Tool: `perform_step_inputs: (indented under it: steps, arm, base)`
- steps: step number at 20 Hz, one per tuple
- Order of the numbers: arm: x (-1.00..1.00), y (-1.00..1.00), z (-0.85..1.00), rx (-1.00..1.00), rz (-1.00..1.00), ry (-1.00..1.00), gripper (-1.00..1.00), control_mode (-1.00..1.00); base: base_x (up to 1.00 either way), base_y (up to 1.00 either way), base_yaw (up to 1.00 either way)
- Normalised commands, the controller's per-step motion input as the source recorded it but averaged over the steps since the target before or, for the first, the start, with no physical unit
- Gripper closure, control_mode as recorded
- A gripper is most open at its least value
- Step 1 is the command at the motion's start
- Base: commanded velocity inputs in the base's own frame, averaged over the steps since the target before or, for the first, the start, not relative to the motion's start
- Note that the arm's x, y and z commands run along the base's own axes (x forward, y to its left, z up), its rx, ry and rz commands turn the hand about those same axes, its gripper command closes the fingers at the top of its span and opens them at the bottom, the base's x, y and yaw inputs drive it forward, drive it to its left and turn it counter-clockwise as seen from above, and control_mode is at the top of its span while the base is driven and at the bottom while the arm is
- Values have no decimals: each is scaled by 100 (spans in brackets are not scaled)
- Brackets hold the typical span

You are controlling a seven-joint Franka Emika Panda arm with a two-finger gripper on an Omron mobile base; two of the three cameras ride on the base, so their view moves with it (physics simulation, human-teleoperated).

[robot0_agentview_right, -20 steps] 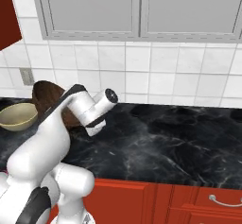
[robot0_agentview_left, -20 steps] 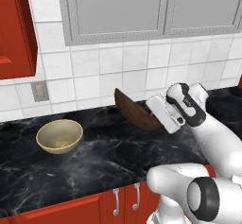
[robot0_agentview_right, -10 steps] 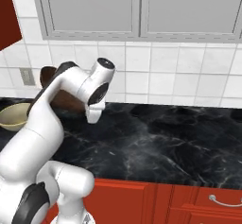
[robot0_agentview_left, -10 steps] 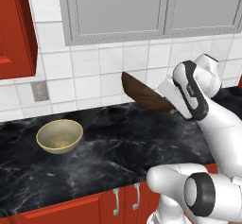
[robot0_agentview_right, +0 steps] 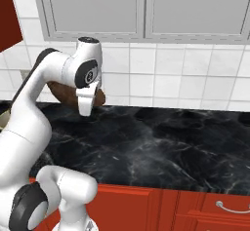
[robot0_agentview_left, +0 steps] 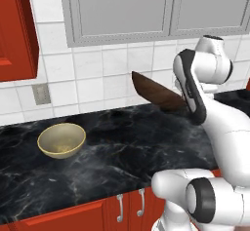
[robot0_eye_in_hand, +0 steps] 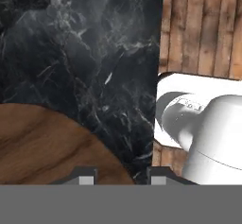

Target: Open the cabinet. Pick the bowls from the counter and place them in the cabinet. Then close the cabinet.

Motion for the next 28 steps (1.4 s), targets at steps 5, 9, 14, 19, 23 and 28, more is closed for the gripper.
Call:
perform_step_inputs:
  steps: [5,9,14,19,23,28]
  arm:
    - [-41,0,20,-27,-51,3,100,-100]
    - [-43,0,15,-31,-49,1,100,-100]
    - [-26,0,29,-16,-34,17,100,-100]
    - [-6,0,41,0,-1,16,100,-100]
    - [-25,0,38,-15,-4,-1,100,-100]
    - [-32,16,3,-26,-31,-21,100,-100]
  base:
    - [0,0,0]
    - [0,0,0]
    - [0,0,0]
    - [0,0,0]
    - [0,0,0]
    - [0,0,0]
